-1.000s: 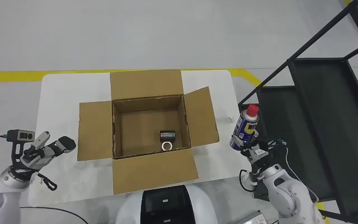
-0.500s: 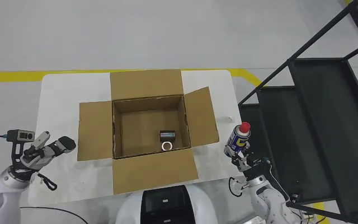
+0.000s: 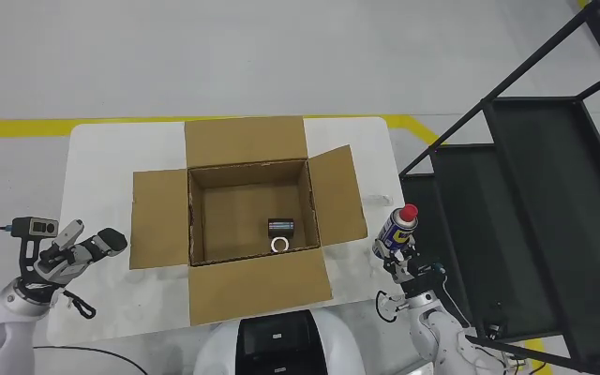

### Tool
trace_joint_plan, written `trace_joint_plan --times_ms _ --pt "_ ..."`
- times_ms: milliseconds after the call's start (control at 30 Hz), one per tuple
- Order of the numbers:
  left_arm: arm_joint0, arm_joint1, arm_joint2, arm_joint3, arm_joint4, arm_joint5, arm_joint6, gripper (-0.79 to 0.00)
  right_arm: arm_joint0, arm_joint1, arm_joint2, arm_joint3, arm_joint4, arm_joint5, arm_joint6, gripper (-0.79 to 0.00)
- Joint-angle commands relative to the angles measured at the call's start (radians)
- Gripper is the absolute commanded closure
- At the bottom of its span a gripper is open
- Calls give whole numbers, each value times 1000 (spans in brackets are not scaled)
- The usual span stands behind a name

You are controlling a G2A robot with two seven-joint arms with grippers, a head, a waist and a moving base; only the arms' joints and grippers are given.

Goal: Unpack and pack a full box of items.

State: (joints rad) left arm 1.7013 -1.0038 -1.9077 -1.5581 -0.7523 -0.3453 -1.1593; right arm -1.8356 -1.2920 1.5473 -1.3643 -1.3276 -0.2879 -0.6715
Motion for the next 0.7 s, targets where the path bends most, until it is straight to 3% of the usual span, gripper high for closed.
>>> trace_joint_plan --times_ms 0,300,667 --pt "0 0 0 0 0 0 0 -785 0 0 0 0 0 0 0 0" --pt "0 0 0 0 0 0 0 -785 15 -2 -8 27 -6 32 1 0" --pt "0 0 0 0 0 0 0 -785 136 -24 -85 270 28 94 -133 0"
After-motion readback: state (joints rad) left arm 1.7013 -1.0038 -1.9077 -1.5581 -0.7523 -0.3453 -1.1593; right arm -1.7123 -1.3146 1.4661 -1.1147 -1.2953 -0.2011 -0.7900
